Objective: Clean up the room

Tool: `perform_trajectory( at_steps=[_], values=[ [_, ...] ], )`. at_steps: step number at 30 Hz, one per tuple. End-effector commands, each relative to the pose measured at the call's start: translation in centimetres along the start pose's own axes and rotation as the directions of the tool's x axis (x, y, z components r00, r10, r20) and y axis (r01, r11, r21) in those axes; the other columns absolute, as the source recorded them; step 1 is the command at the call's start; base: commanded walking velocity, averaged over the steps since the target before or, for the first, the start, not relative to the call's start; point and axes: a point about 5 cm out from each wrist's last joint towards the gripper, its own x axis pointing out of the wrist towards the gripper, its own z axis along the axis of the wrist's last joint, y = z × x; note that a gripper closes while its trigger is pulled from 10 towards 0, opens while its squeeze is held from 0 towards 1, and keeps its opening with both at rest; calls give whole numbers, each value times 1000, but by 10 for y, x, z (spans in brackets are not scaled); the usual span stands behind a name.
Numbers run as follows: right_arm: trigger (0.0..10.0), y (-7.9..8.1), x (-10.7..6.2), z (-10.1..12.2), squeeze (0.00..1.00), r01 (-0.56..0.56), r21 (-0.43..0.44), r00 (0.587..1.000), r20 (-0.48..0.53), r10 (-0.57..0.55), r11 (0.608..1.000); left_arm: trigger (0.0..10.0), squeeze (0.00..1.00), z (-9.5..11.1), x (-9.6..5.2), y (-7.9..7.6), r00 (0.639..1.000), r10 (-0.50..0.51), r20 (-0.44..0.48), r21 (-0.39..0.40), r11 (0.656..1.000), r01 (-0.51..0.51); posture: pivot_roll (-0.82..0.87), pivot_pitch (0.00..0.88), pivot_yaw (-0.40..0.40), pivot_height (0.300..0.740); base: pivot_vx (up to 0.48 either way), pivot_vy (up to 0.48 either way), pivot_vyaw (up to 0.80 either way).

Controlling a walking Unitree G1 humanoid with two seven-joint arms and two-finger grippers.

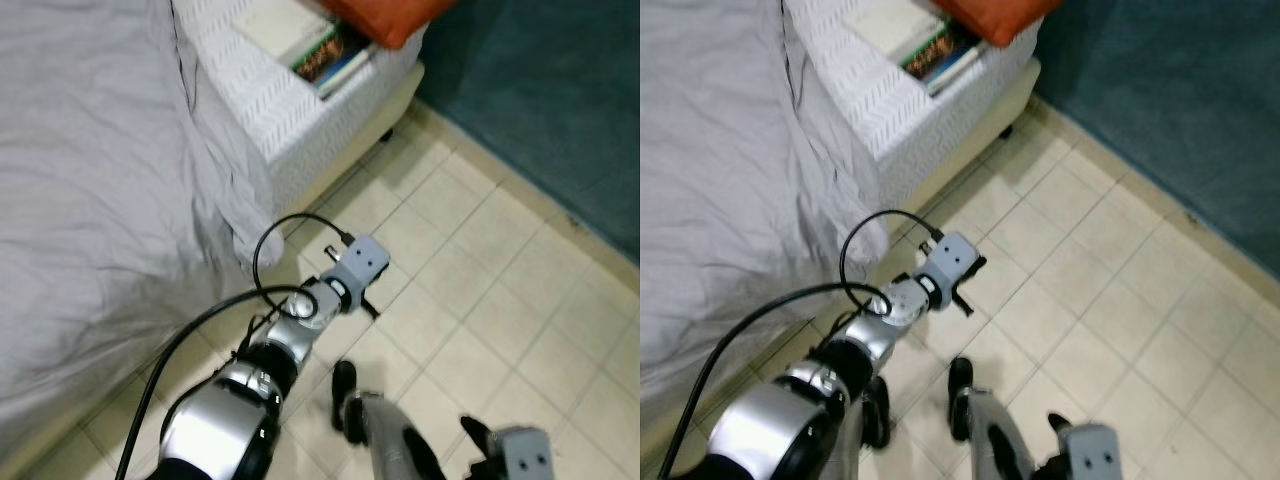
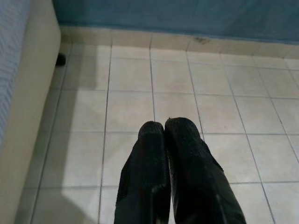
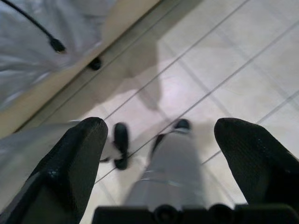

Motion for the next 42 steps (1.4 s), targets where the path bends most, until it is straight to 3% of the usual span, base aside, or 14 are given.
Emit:
perform_trajectory(
  at_steps=[1, 5, 7, 10, 11, 14, 16, 21, 26, 31, 35, 38, 40, 42],
  values=[
    [10000, -3, -5, -8, 0, 20, -8, 999, -45, -21, 1000, 10000, 0, 7, 10, -40, 995, -101, 24, -46, 994, 102, -305, 609, -57, 740, 259, -401, 0],
    [10000, -2, -4, -8, 0, 18, -7, 999, -43, -18, 1000, 10000, 0, 7, 10, -42, 995, -95, 27, -59, 994, 96, -304, 608, -56, 740, 253, -404, 0],
    [10000, -3, -3, -8, 0, 18, -7, 999, -41, -18, 1000, 10000, 0, 5, 11, -35, 1000, -27, -6, -20, 999, 27, -303, 607, -55, 740, 186, 0, 0],
    [10000, -3, -2, -7, 0, 22, -6, 999, -38, -22, 1000, 10000, 0, 6, 8, -20, 998, 63, 11, -52, 997, -62, -298, 607, -52, 740, 0, 0, 0],
    [10000, -3, -2, -8, 0, 23, -5, 999, -37, -23, 1000, 10000, 1000, 6, 6, -12, 995, 98, 21, -68, 993, -97, -297, 608, -50, 740, 0, 0, 0],
    [10000, -2, -2, -8, 0, 26, -1, 999, -33, -26, 1000, 10000, 1000, 3, -2, 12, 980, 196, 36, -38, 980, -195, -295, 609, -43, 740, 0, 0, 0],
    [10000, -3, 1, -9, 0, 31, 4, 999, -29, -31, 999, 10000, 1000, -8, -19, 42, 945, 324, 36, -14, 946, -324, -288, 605, -34, 740, 0, 0, 0],
    [10000, -6, 7, -11, 0, 50, 23, 999, -23, -49, 999, 10000, 1000, -37, -48, 64, 916, 402, -11, -24, 915, -402, -259, 574, -10, 740, 0, 0, 0],
    [10000, -12, 28, -8, 0, 63, 54, 998, 18, -64, 997, 10000, 1000, -75, -86, 73, 895, 438, -88, -19, 897, -441, -208, 459, 28, 740, 0, 0, 0],
    [10000, -24, 46, 4, 0, 78, 47, 993, 80, -81, 996, 10000, 1000, -84, -118, 78, 864, 496, -83, 14, 868, -497, -168, 401, 27, 740, 0, 0, 0],
    [10000, -27, 57, 5, 0, 83, 62, 992, 94, -88, 995, 10000, 1000, -88, -126, 83, 818, 567, -95, 28, 823, -567, -154, 392, 26, 740, 0, 0, 0],
    [10000, -24, 62, 6, 0, 71, 61, 992, 100, -76, 996, 10000, 1000, -86, -137, 75, 794, 601, -89, 29, 799, -601, -156, 372, 31, 740, 0, 0, 396],
    [10000, -22, 62, 7, 0, 76, 54, 990, 115, -82, 996, 10000, 1000, -84, -158, 53, 791, 603, -107, -19, 794, -608, -140, 329, 45, 740, 0, 0, 700],
    [10000, -22, 50, 17, 0, 96, 10, 980, 172, -96, 995, 10000, 1000, -75, -184, 24, 796, 595, -111, -72, 794, -603, -122, 297, 51, 740, 0, 0, 681]
  ],
)
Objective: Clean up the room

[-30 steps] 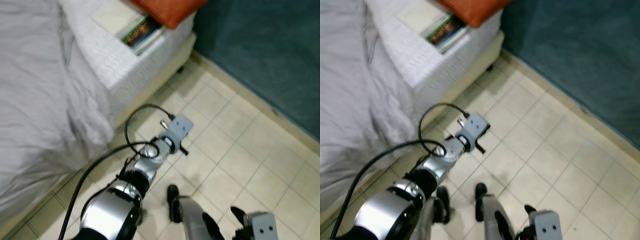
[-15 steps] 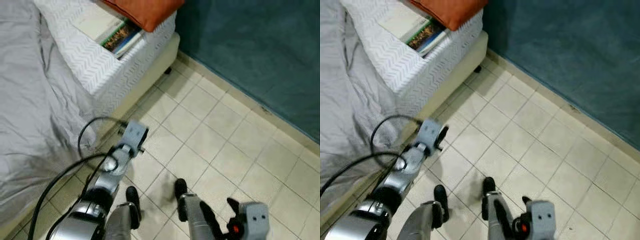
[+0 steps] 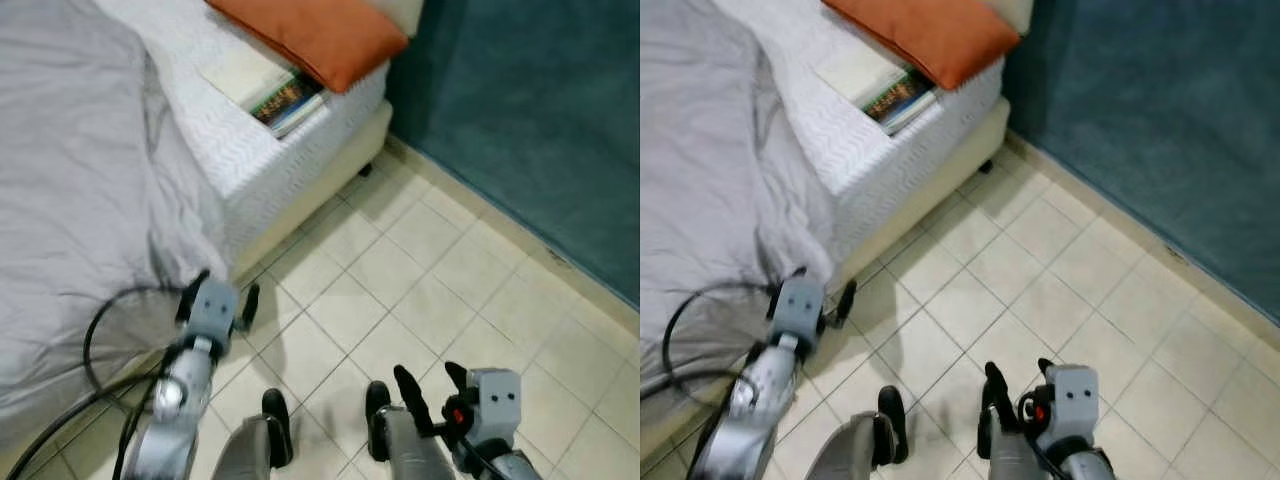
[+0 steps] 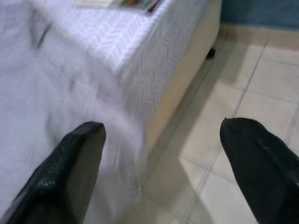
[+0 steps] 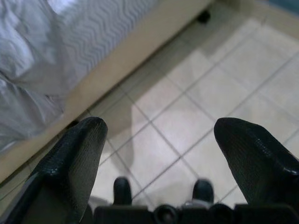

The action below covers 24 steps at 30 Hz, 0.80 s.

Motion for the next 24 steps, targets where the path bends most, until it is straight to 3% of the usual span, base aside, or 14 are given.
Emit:
perform_trajectory(
  at_steps=[1, 3, 6, 7, 8, 10, 11, 12, 14, 15, 19, 24],
  values=[
    [10000, -3, -14, 5, 0, 33, -42, 999, 28, -32, 999, 10000, 1000, 6, -25, -2, 1000, -12, -14, -56, 998, 11, -102, 254, 55, 740, 0, 0, 688],
    [10000, -7, -18, 7, 0, 59, -53, 997, 48, -57, 997, 10000, 1000, 4, -34, -3, 1000, -5, -25, -82, 997, 3, -89, 194, 54, 740, 0, 0, 684],
    [10000, -12, -16, 7, 0, 72, -66, 996, 58, -68, 995, 10000, 1000, -2, -34, -5, 999, -15, -48, -101, 995, 10, -90, 129, 50, 740, 0, 0, 688],
    [10000, -15, -11, 6, 0, 78, -73, 995, 62, -73, 994, 10000, 651, -3, -31, -6, 998, -15, -56, -105, 994, 9, -89, 102, 52, 740, 0, 0, 688],
    [10000, -26, 4, 3, 0, 103, -95, 993, 67, -96, 990, 10000, 0, 2, -20, -8, 999, -6, -35, -115, 993, 2, -86, 57, 45, 740, 0, 0, 681],
    [10000, -30, 11, 2, 0, 112, -103, 992, 71, -105, 988, 10000, 0, 3, -14, -9, 999, -4, -33, -117, 993, 0, -85, 23, 44, 740, 0, 0, 644],
    [10000, -34, 28, 5, 0, 121, -116, 990, 92, -111, 986, 10000, 0, 0, -3, -10, 999, -7, -40, -150, 989, 1, -87, 0, 41, 740, 0, 0, 0],
    [10000, -34, 33, 8, 0, 123, -120, 988, 104, -111, 985, 10000, 0, -1, -1, -11, 999, -15, -44, -165, 986, 7, -87, 0, 42, 740, 0, 0, 0],
    [10000, -34, 38, 10, 0, 122, -119, 987, 115, -109, 985, 10000, 0, -5, -1, -8, 999, -10, -45, -178, 984, 2, -87, 0, 41, 740, 0, 0, 0],
    [10000, -34, 42, 11, 0, 121, -114, 986, 125, -106, 986, 10000, 0, -9, -5, -4, 999, 3, -42, -246, 969, -13, -86, 0, 38, 740, 0, 0, 0],
    [10000, -34, 45, 8, 0, 107, -108, 987, 134, -93, 988, 10000, 0, -15, -8, -1, 999, 21, -47, -241, 970, -32, -76, 0, 28, 740, 0, 0, 0],
    [10000, -34, 55, 7, 0, 88, -119, 988, 139, -71, 989, 10000, 0, -8, 5, -8, 999, 11, -30, -238, 971, -18, -71, 0, 29, 740, 0, 0, 0]
  ],
)
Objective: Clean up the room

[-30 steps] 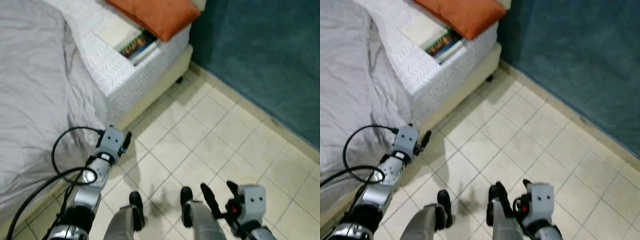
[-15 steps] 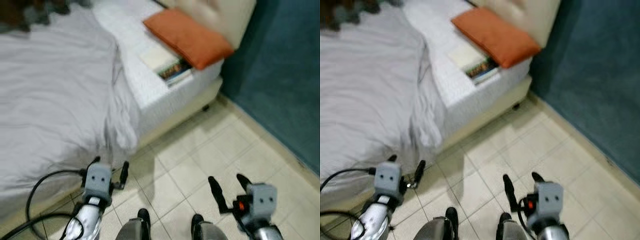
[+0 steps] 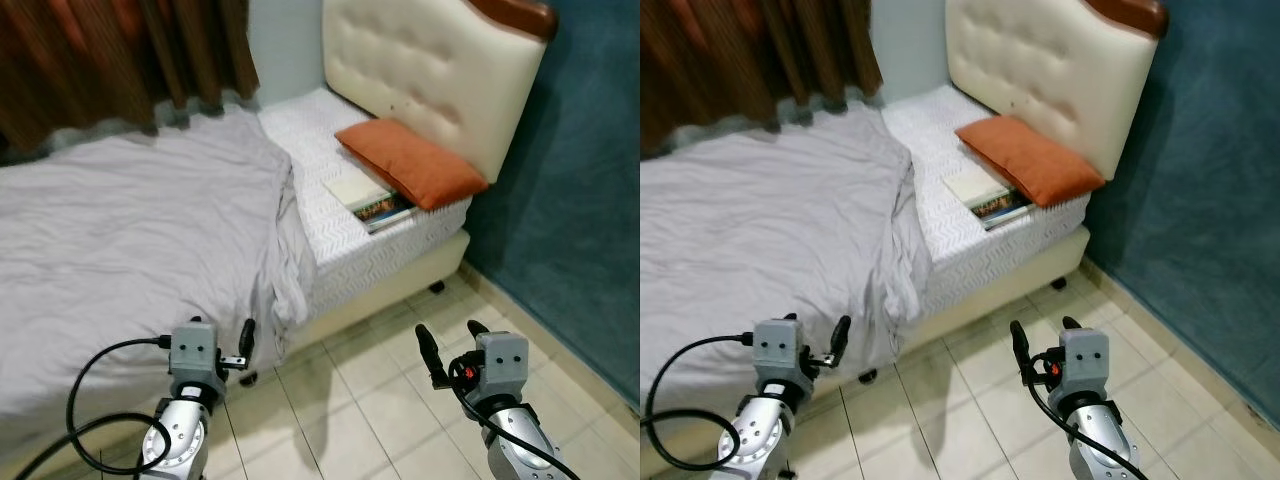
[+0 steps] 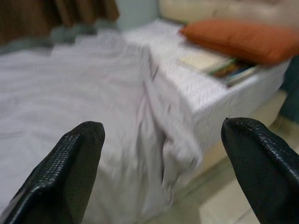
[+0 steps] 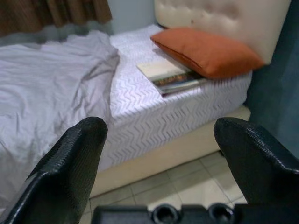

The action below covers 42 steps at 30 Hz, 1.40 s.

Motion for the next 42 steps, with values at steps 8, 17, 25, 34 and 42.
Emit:
perform_trajectory(
  at_steps=[8, 17, 25, 34, 42],
  values=[
    [10000, 0, 2, -6, 0, -16, -14, 1000, -15, 16, 1000, 10000, 0, -9, -3, -4, 999, -17, -26, -69, 998, 16, -76, 0, 29, 740, 374, 0, 0],
    [10000, -3, -3, -12, 0, -37, -2, 998, -41, 37, 999, 10000, 0, -18, -1, -8, 998, -36, -56, -82, 996, 32, -83, 39, 9, 740, 480, 0, 0],
    [10000, 3, -1, -16, 0, -54, 1, 998, -41, 54, 999, 10000, 0, -16, 8, -13, 992, -110, -55, -40, 993, 108, -86, 31, 18, 740, 480, 0, 0],
    [10000, 3, -3, -18, 0, -52, 6, 998, -40, 52, 999, 10000, 0, -19, 9, -21, 985, -151, -78, -56, 988, 147, -101, 57, 23, 740, 480, 0, 0],
    [10000, 4, -11, -20, 0, -58, 7, 997, -56, 58, 998, 10000, 0, -38, 35, -32, 951, -205, -233, -66, 979, 195, -133, 106, 18, 740, 240, 0, 0]
  ],
)
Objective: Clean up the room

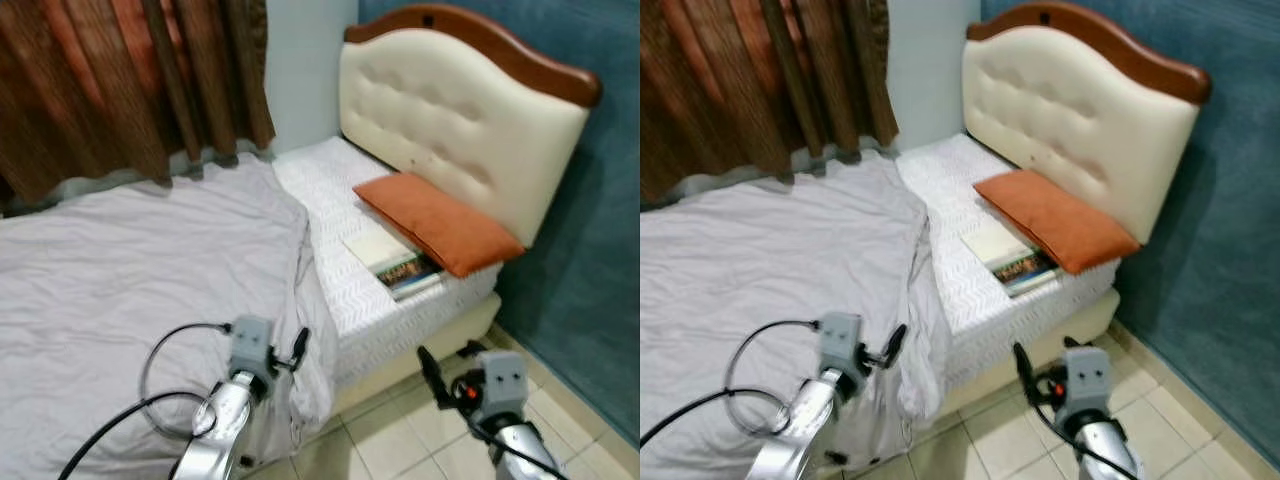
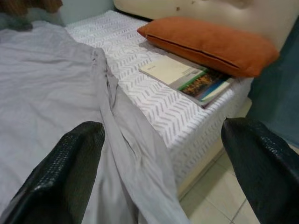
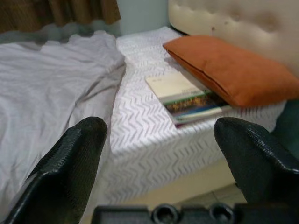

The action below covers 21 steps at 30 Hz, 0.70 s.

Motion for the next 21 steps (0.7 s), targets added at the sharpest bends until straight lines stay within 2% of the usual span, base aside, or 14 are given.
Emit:
perform_trajectory(
  at_steps=[1, 2, 3, 5, 7, 8, 11, 12, 13, 16, 17, 18, 20, 21],
  values=[
    [10000, 10, 1, 3, 0, -35, 13, 999, 9, 35, 999, 10000, 0, -16, 6, 18, 990, 59, -130, -5, 998, -61, -138, 111, 16, 740, 0, 0, 0],
    [10000, 11, -1, 3, 0, -37, 14, 999, 6, 37, 999, 10000, 0, -15, 12, 22, 984, 87, -153, -14, 996, -90, -152, 126, 14, 740, 0, 0, 0],
    [10000, 12, -6, 2, 0, -45, 14, 999, -6, 46, 999, 10000, 0, -6, 26, 26, 979, 118, -167, -48, 991, -127, -183, 170, 15, 740, 0, 0, 0],
    [10000, 13, -9, 2, 0, -48, 15, 999, -9, 48, 999, 10000, 0, 0, 31, 27, 978, 131, -161, -66, 987, -143, -183, 170, 15, 740, 0, 0, 0],
    [10000, 13, -19, 5, 0, -46, 13, 999, -18, 46, 999, 10000, 0, 17, 42, 26, 983, 137, -124, -85, 985, -148, -224, 258, 16, 740, 0, 0, 0],
    [10000, 13, -23, 5, 0, -45, 11, 999, -23, 45, 999, 10000, 0, 24, 46, 25, 985, 134, -105, -88, 986, -143, -224, 258, 16, 740, 0, 0, 0],
    [10000, 14, -46, 15, 0, -42, 10, 998, -37, 42, 999, 10000, 0, 47, 56, 22, 990, 136, -43, -88, 986, -139, -275, 411, 5, 740, 0, 0, 0],
    [10000, 14, -52, 17, 0, -42, 9, 998, -44, 42, 999, 10000, 0, 52, 59, 21, 990, 136, -29, -92, 986, -139, -275, 411, 5, 740, 0, 0, 0],
    [10000, 16, -61, 20, 0, -50, 4, 997, -58, 50, 999, 10000, 0, 61, 63, 17, 991, 136, -6, -98, 986, -136, -307, 506, -17, 740, 0, 0, 0],
    [10000, 22, -83, 20, 0, -61, 6, 992, -110, 61, 998, 10000, 0, 79, 71, 17, 982, 185, 39, -146, 973, -177, -333, 583, -38, 740, 0, 0, 0],
    [10000, 24, -88, 21, 0, -59, 12, 991, -120, 60, 998, 10000, 0, 82, 71, 19, 978, 206, 46, -157, 968, -196, -333, 583, -38, 740, 0, 0, 0],
    [10000, 29, -98, 26, 0, -60, 23, 989, -136, 63, 998, 10000, 0, 88, 72, 24, 971, 234, 51, -157, 962, -223, -344, 637, -48, 740, 0, 0, 0],
    [10000, 31, -102, 27, 0, -61, 29, 988, -143, 65, 998, 10000, 0, 91, 72, 26, 967, 248, 53, -150, 960, -238, -345, 646, -49, 740, 0, 0, 0],
    [10000, 36, -113, 28, 0, -67, 41, 983, -169, 73, 997, 10000, 0, 95, 72, 31, 959, 276, 62, -154, 952, -264, -346, 670, -53, 740, 0, 0, 0]
  ],
)
